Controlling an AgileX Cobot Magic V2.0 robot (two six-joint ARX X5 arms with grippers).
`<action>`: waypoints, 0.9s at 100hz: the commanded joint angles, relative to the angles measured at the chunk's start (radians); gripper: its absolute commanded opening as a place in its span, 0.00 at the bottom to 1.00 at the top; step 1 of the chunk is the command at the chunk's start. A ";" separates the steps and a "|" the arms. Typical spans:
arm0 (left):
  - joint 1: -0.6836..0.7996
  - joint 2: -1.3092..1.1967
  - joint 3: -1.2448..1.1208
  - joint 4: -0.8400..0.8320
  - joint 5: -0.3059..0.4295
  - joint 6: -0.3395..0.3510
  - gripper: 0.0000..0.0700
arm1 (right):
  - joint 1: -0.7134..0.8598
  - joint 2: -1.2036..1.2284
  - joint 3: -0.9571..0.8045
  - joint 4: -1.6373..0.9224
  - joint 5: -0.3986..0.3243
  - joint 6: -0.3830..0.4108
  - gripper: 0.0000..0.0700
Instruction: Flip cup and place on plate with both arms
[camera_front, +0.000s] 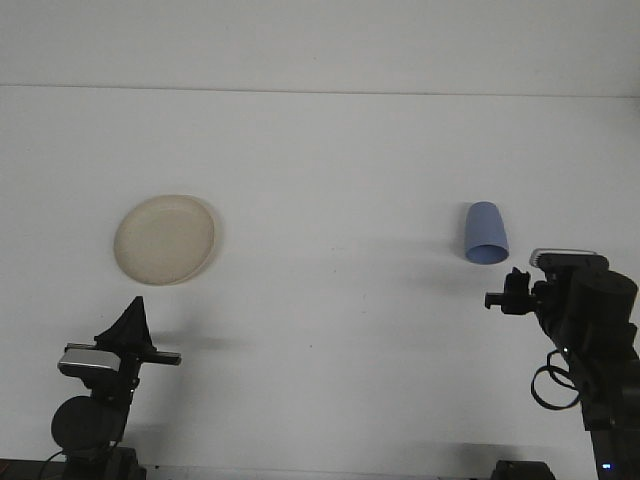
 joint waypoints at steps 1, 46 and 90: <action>-0.001 -0.002 -0.020 0.010 -0.004 -0.002 0.02 | 0.000 0.015 -0.022 0.060 -0.026 -0.014 0.48; -0.001 -0.002 -0.020 0.010 -0.004 -0.002 0.02 | 0.000 0.028 -0.492 0.708 -0.014 0.030 0.48; -0.001 -0.002 -0.020 0.010 -0.004 -0.002 0.02 | -0.041 0.169 -0.620 1.004 -0.023 -0.010 0.48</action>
